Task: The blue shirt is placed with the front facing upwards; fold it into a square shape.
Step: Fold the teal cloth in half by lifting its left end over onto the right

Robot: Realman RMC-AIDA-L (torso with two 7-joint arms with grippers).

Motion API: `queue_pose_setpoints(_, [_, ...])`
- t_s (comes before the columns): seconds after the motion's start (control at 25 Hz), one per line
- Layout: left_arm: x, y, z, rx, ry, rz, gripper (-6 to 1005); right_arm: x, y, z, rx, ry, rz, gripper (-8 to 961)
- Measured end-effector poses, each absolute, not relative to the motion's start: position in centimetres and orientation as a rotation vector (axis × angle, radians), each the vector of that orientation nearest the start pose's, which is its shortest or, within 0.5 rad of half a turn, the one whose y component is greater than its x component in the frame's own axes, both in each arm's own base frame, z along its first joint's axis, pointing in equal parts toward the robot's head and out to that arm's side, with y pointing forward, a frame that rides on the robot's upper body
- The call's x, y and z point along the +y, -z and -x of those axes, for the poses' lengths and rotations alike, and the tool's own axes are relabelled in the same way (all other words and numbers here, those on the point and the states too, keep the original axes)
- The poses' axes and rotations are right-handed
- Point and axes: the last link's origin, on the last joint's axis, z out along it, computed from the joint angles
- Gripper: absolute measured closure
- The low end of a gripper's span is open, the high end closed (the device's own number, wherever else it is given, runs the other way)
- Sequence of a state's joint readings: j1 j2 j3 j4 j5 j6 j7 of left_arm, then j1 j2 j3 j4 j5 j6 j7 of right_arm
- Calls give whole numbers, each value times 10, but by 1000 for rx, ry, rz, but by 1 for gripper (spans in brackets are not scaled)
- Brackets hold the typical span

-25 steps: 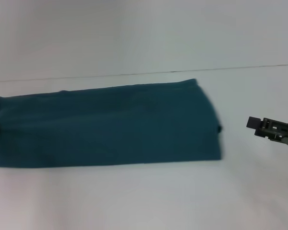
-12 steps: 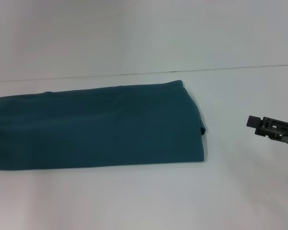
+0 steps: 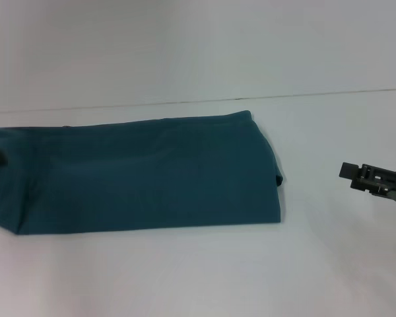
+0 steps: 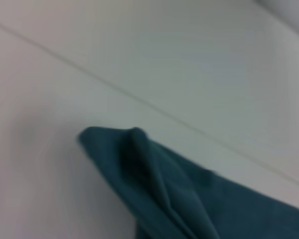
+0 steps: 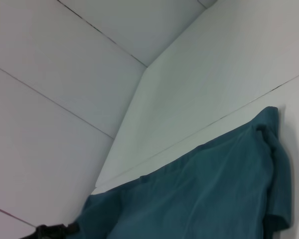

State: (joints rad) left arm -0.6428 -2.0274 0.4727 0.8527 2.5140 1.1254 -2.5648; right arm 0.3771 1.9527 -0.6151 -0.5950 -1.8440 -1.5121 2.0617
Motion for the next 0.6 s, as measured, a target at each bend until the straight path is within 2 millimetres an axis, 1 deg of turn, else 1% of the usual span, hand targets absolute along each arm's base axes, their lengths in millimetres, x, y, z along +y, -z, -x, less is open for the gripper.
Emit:
queue_pose_setpoints(0.08, [403, -92, 309, -1710, 495, 1750, 901, 310, -64, -333, 1654, -964, 2109, 74])
queue_pose_setpoints(0.24, [404, -90, 291, -1753, 584, 1810, 901, 309, -64, -333, 1656, -964, 2108, 75])
queue_pose_setpoints(0.4, [409, -87, 273, -1761, 664, 1865, 900, 308, -64, -333, 1656, -964, 2108, 75])
queue_pose_setpoints(0.6, [416, -77, 248, -1748, 752, 1945, 901, 308, -63, -333, 1656, -964, 2108, 76])
